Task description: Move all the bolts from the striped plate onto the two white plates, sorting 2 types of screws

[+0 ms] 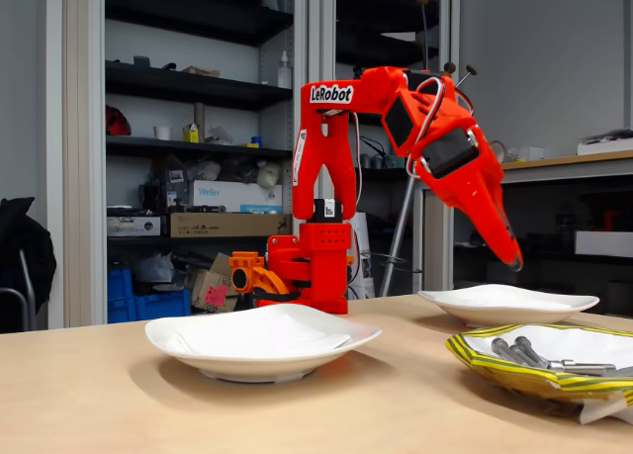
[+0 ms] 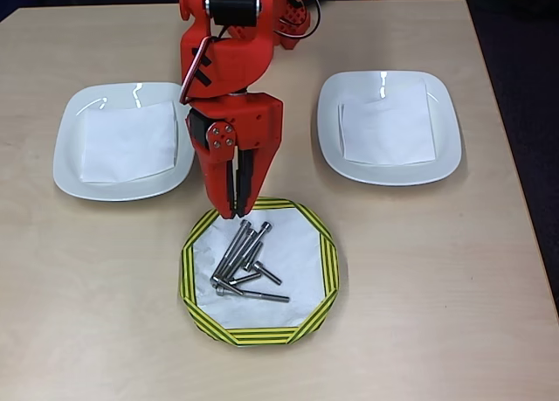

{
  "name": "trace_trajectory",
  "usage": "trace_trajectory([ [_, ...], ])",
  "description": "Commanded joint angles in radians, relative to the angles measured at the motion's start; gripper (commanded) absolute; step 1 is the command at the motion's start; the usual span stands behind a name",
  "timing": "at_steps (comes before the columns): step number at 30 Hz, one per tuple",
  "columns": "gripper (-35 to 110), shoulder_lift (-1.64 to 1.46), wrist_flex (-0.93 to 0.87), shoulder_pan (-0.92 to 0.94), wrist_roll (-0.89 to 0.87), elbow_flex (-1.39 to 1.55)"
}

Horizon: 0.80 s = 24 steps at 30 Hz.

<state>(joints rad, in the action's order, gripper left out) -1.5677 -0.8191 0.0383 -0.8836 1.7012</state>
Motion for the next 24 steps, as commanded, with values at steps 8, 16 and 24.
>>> trace_trajectory([
  [8,17,0.255,-0.201,0.006,0.578,-0.434],
  [16,21,0.419,-0.230,-0.009,0.607,-0.523],
  [24,20,0.551,-0.256,0.003,0.558,-0.675],
])
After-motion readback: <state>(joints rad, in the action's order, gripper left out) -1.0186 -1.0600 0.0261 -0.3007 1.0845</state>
